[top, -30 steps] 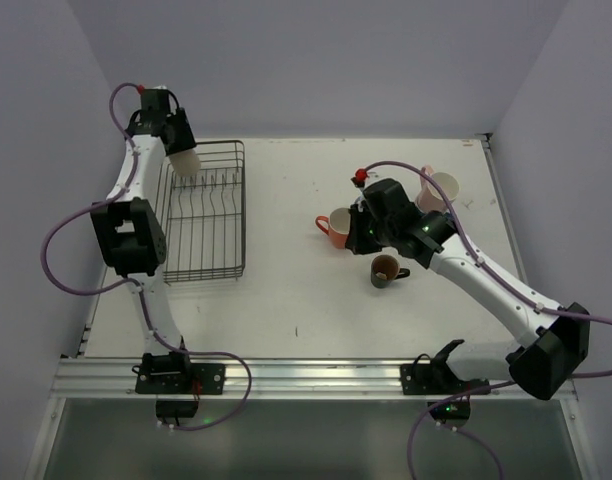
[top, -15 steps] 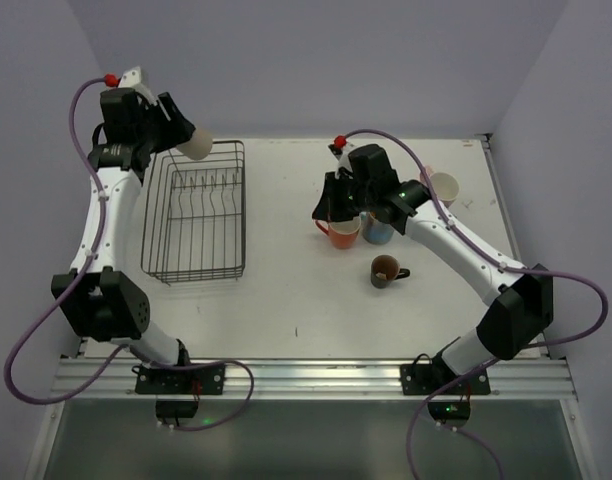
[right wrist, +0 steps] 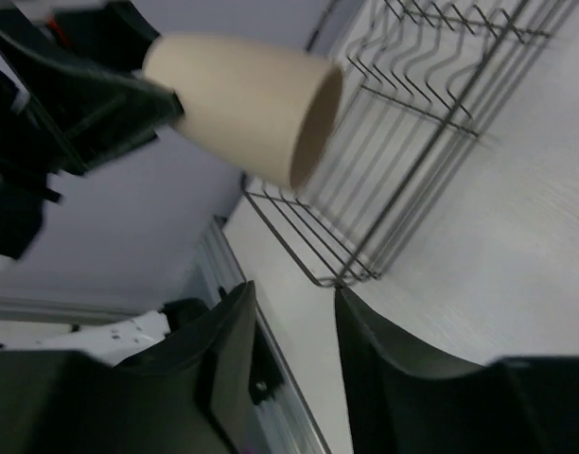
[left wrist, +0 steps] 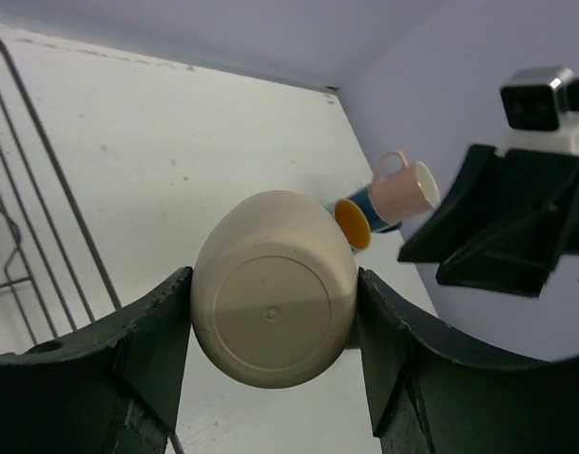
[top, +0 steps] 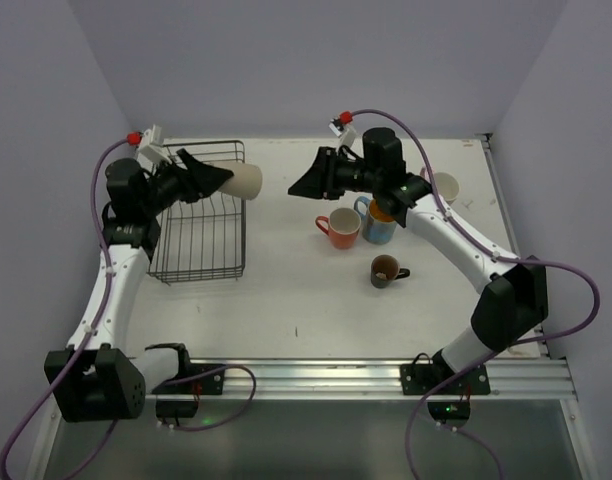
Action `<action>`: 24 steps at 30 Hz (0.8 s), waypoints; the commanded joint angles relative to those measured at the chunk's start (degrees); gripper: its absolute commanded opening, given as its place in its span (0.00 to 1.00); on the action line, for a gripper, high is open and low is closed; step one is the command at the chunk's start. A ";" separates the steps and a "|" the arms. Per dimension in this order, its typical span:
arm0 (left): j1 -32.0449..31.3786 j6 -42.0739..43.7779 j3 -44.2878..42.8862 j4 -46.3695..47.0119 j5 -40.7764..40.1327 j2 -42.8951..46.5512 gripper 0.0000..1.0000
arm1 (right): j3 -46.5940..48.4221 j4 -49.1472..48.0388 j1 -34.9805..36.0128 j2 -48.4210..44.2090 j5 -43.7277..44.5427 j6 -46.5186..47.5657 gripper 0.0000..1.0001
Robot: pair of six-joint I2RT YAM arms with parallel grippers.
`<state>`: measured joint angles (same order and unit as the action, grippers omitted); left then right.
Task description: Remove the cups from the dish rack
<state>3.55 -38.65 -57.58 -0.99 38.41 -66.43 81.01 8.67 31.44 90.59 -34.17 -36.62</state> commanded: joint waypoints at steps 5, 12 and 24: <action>-2.94 -9.24 11.07 19.35 8.25 9.65 0.00 | -6.82 -29.21 -3.32 3.19 -20.83 -14.69 0.73; -9.26 -10.83 13.72 23.32 6.24 11.41 0.00 | -10.17 -53.03 -3.23 7.41 -26.91 -28.75 0.71; -13.22 -12.32 16.45 27.36 4.92 10.36 0.00 | -8.60 -96.00 -3.23 15.84 -28.58 -64.58 0.40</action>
<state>-8.60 -49.43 -42.19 22.11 43.18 -56.25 69.89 -65.39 28.08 103.79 -62.61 -85.71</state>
